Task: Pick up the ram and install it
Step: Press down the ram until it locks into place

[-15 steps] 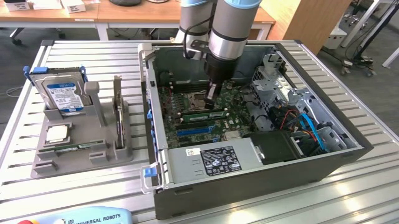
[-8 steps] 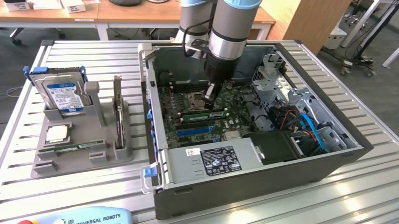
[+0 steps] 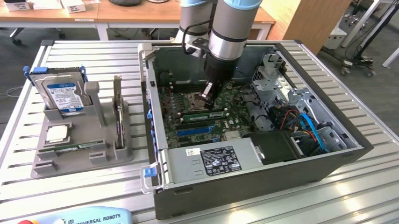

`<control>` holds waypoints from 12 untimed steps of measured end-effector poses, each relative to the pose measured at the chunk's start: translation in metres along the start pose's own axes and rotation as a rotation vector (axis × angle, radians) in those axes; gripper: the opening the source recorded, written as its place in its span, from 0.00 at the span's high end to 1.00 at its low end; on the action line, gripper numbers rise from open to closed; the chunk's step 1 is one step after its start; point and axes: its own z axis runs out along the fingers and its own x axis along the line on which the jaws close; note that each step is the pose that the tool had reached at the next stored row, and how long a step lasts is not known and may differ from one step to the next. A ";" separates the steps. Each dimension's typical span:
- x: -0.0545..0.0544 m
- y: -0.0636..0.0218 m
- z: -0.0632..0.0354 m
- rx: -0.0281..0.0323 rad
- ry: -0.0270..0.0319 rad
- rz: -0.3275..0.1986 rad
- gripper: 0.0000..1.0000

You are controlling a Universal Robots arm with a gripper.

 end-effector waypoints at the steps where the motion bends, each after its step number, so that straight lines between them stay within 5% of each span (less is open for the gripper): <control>1: 0.000 0.0000 0.0001 -0.0004 -0.0002 0.016 0.90; 12: 0.000 0.0000 0.0010 -0.0040 -0.0030 0.191 0.90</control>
